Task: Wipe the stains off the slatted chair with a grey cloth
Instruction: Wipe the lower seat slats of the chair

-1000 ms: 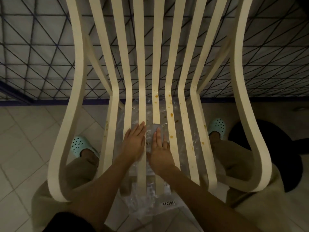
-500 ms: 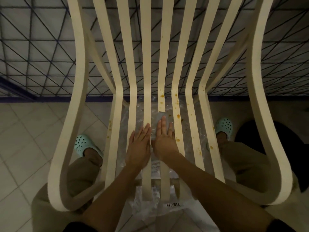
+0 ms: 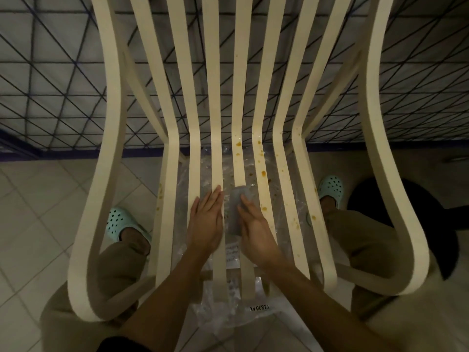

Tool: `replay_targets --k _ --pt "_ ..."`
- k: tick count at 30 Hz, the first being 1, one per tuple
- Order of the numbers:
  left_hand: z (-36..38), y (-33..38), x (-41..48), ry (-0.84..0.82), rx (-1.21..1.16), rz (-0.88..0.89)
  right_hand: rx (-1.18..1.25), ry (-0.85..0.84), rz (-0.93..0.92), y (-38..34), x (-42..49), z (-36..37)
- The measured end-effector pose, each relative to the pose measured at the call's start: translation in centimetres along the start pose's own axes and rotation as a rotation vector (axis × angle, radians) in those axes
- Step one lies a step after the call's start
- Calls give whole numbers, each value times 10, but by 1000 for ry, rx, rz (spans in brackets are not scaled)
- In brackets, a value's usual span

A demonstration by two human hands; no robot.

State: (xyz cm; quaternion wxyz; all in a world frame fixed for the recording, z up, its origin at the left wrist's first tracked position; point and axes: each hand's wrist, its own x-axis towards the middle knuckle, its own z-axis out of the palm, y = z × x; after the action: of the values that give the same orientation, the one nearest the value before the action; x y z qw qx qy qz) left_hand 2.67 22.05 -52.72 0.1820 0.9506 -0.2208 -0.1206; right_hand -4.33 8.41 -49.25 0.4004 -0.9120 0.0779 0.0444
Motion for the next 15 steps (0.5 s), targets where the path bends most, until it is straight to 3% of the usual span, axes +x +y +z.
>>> replay_targets --k 2,4,6,9,15 --pt "3 3 -5 -7 -1 -8 -43 0 6 4 -7 0" --pt "1 3 -3 -4 2 -19 6 -105 14 6 -10 3" --pt "-1 3 -1 -1 12 -22 -221 -198 -8 4 -2 3" --pt "2 10 -1 -4 13 -15 -415 -164 -79 8 4 2" --pt "3 3 -17 -1 0 -29 -433 -158 92 2 25 20"
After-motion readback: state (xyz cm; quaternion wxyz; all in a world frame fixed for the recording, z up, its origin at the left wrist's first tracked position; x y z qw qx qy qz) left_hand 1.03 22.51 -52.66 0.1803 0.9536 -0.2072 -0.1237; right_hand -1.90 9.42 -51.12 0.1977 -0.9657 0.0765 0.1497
